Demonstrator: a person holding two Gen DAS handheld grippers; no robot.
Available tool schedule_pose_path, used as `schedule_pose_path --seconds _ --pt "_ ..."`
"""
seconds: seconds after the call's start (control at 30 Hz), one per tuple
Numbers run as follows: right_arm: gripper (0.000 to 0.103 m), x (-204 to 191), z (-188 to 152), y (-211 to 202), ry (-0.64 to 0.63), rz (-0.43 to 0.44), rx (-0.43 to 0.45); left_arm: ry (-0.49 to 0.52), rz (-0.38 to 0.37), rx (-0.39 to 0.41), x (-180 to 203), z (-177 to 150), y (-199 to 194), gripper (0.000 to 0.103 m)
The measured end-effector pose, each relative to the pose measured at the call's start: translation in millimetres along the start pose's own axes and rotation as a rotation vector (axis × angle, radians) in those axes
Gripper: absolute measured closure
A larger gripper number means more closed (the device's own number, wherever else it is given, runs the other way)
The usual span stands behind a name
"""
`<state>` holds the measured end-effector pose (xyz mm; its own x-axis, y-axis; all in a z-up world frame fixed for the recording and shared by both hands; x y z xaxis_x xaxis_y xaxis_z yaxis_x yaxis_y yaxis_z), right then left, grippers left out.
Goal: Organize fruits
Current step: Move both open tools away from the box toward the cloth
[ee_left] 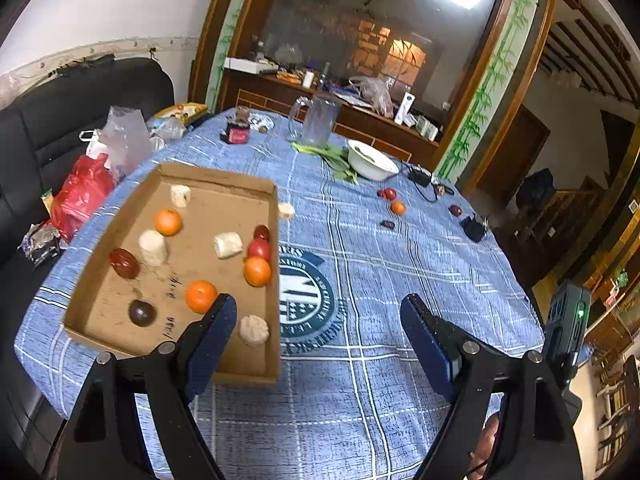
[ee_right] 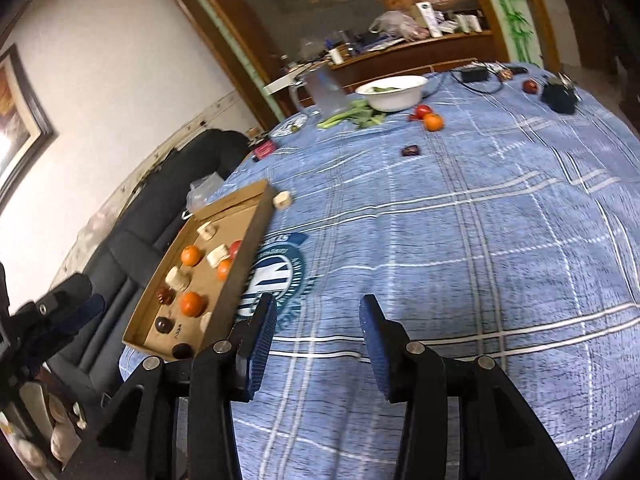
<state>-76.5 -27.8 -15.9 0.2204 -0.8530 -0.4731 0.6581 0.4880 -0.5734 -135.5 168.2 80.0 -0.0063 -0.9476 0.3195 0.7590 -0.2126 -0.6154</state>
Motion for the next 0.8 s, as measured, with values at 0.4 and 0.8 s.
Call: schedule_pose_path --seconds 0.4,0.8 --pt "0.056 48 -4 15 0.113 -0.023 -0.032 0.012 -0.021 -0.101 2 -25 50 0.02" --pt "0.056 53 42 31 0.038 -0.08 -0.066 0.055 -0.046 -0.108 7 -28 74 0.02"
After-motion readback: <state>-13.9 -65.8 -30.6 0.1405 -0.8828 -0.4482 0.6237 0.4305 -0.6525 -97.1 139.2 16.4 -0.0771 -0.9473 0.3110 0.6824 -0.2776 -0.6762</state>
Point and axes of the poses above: each gripper's, at about its wrist camera, not at the fingertips, and y roughly the way its jaws point, x to its right, z to its top, the point moved 7 cm from there along y, roughly the way its jaws point
